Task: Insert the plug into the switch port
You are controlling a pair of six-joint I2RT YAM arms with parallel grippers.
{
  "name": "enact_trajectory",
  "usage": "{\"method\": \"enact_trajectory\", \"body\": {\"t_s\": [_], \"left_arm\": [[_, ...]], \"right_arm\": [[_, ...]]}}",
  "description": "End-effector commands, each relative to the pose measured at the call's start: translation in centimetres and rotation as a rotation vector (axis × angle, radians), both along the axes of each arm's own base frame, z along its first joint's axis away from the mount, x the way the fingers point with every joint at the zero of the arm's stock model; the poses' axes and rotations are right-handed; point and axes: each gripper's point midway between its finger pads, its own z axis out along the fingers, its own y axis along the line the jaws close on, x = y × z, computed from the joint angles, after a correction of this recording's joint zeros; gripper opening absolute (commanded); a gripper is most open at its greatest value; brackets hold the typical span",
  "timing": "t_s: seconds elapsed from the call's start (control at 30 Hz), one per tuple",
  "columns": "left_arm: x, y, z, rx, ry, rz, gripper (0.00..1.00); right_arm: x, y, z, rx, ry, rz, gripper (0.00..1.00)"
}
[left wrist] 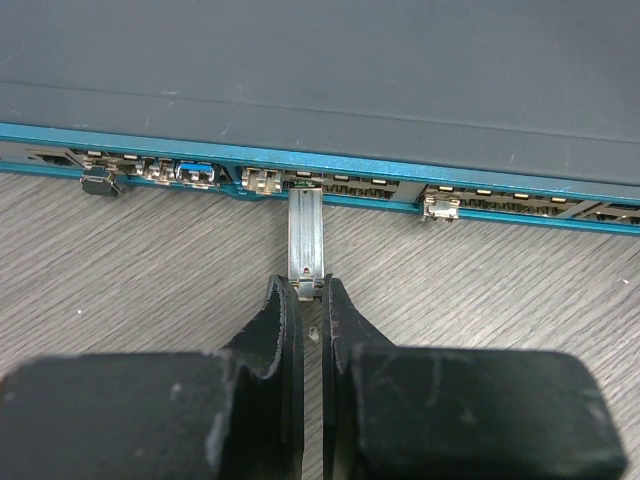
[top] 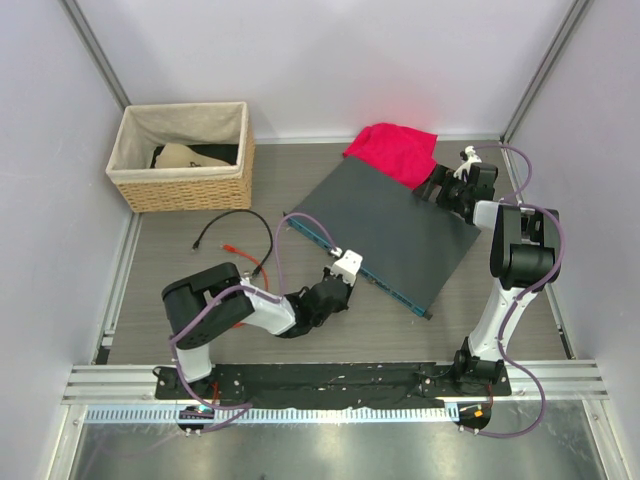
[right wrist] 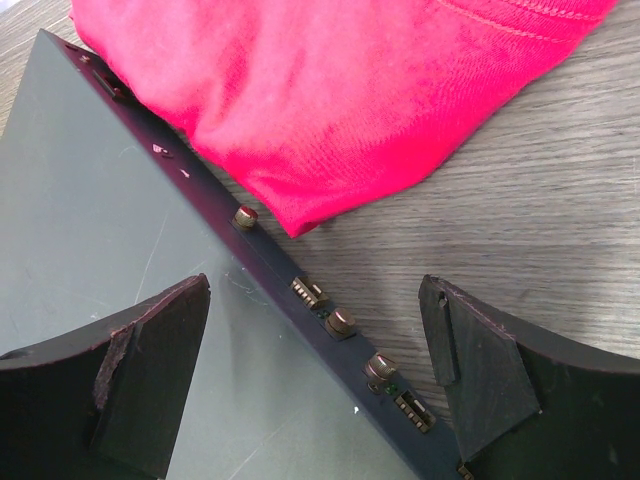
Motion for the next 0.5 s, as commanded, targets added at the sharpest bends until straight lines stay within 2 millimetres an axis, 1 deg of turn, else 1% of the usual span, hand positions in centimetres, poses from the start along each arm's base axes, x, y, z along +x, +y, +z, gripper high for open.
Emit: {"method": "enact_trajectory", "body": {"t_s": [0.0,0.07,0.2,0.3,0.4,0.47], "left_arm": [[-0.2,-4.6,4.7,-0.2,-0.067,-0.106,0.0],[0.3,-4.9,4.4,-0.185,-0.064,-0.103,0.0],[1.2,-4.7,3.9,-0.177,-0.063,-0.069,0.0],[2.0,-4.7,4.6,-0.198,-0.068,-0.048,0.01],[2.6,-5.1,5.2,-0.199,-0.078,-0.035,0.05],[3.0,-5.2,5.1,-0.193,-0.08,-0.022,0.07]], "right_arm": [[1.4,-0.2,1.6,0.004,-0.062,0.004,0.95],[1.4,-0.2,1.6,0.006,-0.06,0.002,0.95],[1.4,-0.1,1.6,0.007,-0.06,0.007,0.95],[1.4,-0.1,1.7,0.007,-0.062,0.007,0.95],[1.4,-0.1,1.6,0.01,-0.059,0.011,0.95],[1.4,0.0,1.7,0.01,-0.062,0.012,0.95]]}}
